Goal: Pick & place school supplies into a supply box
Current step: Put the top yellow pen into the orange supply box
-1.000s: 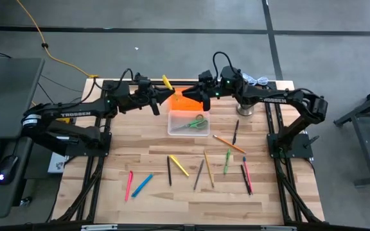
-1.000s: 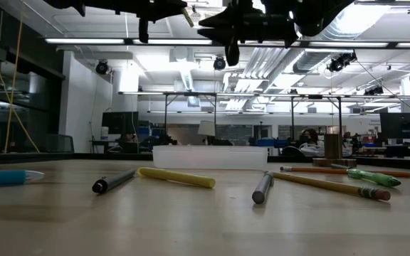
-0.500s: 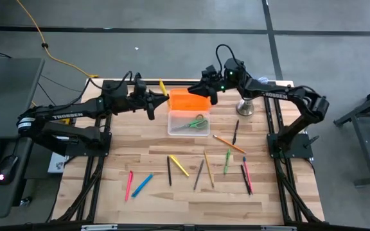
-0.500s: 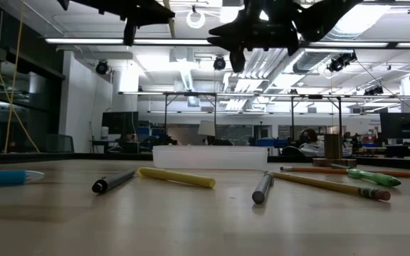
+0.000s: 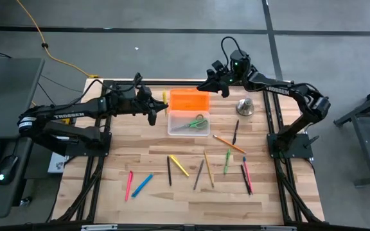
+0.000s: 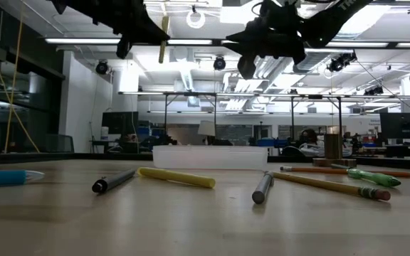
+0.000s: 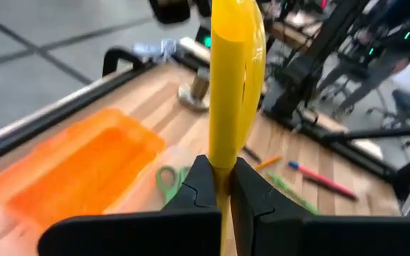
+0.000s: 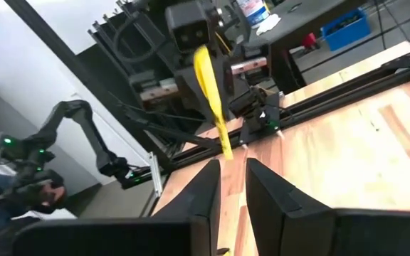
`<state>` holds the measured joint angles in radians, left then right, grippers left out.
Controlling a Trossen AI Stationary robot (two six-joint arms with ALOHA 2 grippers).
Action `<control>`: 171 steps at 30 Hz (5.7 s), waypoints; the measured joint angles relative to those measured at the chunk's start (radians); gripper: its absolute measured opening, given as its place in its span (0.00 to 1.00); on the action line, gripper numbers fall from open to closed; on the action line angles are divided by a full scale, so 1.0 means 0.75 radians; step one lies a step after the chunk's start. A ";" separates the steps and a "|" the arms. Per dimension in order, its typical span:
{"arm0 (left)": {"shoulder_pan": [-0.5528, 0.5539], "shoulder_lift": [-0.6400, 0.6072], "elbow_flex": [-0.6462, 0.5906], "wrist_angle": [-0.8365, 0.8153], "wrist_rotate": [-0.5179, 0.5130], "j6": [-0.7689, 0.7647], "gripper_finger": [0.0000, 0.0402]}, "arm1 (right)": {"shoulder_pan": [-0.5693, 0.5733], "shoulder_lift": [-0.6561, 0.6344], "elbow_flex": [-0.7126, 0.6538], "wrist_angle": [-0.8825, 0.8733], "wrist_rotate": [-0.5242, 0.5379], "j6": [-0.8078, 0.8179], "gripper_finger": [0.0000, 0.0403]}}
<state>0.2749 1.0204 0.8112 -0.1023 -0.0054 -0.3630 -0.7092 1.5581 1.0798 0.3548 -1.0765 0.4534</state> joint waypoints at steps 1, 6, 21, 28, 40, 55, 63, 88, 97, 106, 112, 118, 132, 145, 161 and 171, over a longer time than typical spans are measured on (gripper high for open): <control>0.000 0.007 0.000 -0.014 0.007 0.002 0.08 | -0.008 0.000 0.000 0.000 -0.015 0.005 0.11; -0.001 0.082 0.001 -0.015 0.068 0.025 0.08 | -0.050 0.000 0.000 0.000 -0.087 0.035 0.12; -0.037 0.398 0.174 -0.072 0.101 0.197 0.08 | -0.103 0.000 0.000 0.006 -0.107 0.017 0.11; -0.056 0.625 0.509 -0.407 0.020 0.398 0.08 | -0.109 0.000 0.000 0.011 -0.126 0.010 0.10; -0.056 0.829 0.777 -0.652 -0.017 0.486 0.08 | -0.183 0.000 0.000 0.056 -0.165 -0.047 0.12; -0.079 0.911 0.778 -0.725 -0.047 0.443 0.08 | -0.268 -0.059 0.000 0.093 -0.252 -0.057 0.06; -0.079 0.959 0.780 -0.700 -0.042 0.432 0.08 | -0.312 -0.315 0.000 -0.507 -0.106 -0.430 0.00; -0.079 1.122 0.780 -0.649 -0.021 0.444 0.08 | -0.295 -1.054 -0.140 -1.275 0.428 -0.719 0.01; -0.079 1.147 0.780 -0.659 -0.026 0.490 0.08 | -0.295 -1.205 -0.349 -1.116 0.432 -0.598 0.02; -0.077 1.152 0.779 -0.664 -0.082 0.575 0.08 | -0.295 -1.325 -0.637 -0.791 0.412 -0.367 0.01; -0.040 1.157 0.779 -0.645 -0.077 0.594 0.08 | -0.295 -1.365 -0.744 -0.634 0.399 -0.258 0.01; -0.013 1.197 0.781 -0.635 -0.041 0.594 0.09 | -0.295 -1.366 -0.749 -0.608 0.377 -0.251 0.01; -0.017 1.223 0.779 -0.632 -0.022 0.631 0.12 | -0.295 -1.365 -0.749 -0.572 0.381 -0.218 0.00; -0.018 1.222 0.779 -0.633 -0.002 0.659 0.17 | -0.295 -1.365 -0.749 -0.532 0.378 -0.182 0.00; -0.018 1.221 0.779 -0.634 0.005 0.695 0.17 | -0.295 -1.365 -0.748 -0.530 0.379 -0.185 0.00; -0.018 1.221 0.779 -0.634 0.020 0.708 0.17 | -0.295 -1.365 -0.748 -0.525 0.379 -0.185 0.00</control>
<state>0.2615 1.9358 1.3956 -0.5777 0.0099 0.1682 -0.9303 0.5343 0.5186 -0.0386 -0.7921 0.3145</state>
